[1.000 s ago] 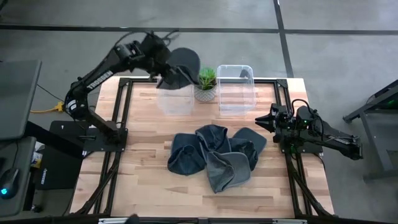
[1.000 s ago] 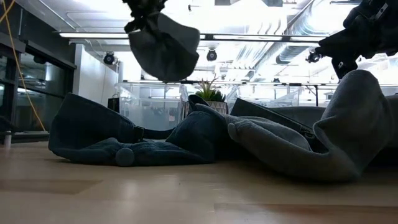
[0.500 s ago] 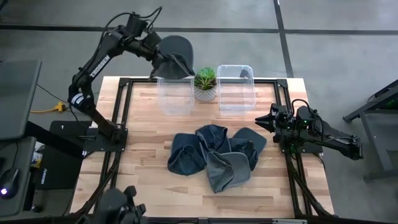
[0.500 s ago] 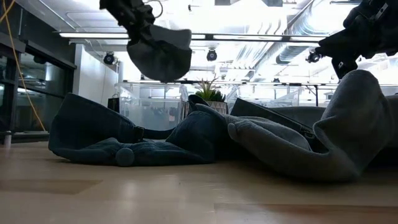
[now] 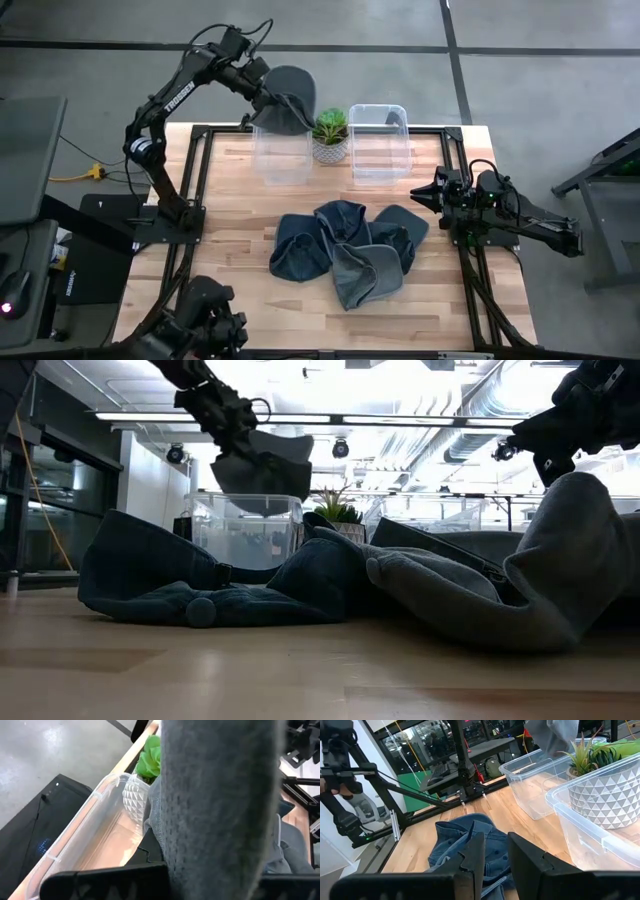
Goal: Pick & Place hat
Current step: Put the left gray cap into the left transparent bin
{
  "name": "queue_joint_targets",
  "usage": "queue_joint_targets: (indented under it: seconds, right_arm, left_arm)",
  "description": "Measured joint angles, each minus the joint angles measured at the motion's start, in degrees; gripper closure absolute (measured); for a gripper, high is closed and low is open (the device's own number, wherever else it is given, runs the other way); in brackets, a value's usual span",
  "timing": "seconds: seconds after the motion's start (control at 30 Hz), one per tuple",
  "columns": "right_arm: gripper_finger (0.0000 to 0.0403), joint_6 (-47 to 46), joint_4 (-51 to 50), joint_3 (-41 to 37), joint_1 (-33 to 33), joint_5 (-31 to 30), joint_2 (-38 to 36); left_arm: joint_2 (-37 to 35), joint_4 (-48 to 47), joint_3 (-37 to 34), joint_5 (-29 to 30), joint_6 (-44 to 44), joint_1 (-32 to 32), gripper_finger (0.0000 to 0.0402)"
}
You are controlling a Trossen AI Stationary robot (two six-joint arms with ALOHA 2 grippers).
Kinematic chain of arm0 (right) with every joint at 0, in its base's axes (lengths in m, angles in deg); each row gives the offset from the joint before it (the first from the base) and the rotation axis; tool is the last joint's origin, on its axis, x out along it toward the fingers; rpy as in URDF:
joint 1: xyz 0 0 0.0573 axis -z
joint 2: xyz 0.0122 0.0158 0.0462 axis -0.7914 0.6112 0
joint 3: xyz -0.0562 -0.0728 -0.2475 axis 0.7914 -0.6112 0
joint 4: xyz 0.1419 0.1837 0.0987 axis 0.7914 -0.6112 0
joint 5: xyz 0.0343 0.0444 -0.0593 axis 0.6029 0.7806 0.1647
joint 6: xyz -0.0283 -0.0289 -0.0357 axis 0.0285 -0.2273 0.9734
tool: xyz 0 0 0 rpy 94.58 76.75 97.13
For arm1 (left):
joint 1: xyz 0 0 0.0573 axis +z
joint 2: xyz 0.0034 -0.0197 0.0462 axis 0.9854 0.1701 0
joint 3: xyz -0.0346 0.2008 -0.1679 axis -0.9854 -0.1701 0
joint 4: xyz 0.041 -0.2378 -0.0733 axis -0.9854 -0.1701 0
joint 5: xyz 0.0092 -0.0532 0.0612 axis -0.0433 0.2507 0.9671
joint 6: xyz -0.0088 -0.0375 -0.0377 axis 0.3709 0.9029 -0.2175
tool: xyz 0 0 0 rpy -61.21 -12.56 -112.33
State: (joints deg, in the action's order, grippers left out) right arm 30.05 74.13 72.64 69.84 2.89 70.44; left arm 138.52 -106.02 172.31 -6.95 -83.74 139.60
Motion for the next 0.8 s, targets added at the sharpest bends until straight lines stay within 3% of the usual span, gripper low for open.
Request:
queue_joint_targets:
  seconds: [0.47,0.8]
  right_arm:
    - [0.0325,0.0,0.0,0.0,0.0,0.0,0.0]
    - [0.0325,0.0,0.0,0.0,0.0,0.0,0.0]
  left_arm:
    - [-1.9,13.3,-15.6,-0.9,4.6,1.1,0.0401]
    - [-1.9,19.3,-22.2,10.6,10.1,1.0,0.0401]
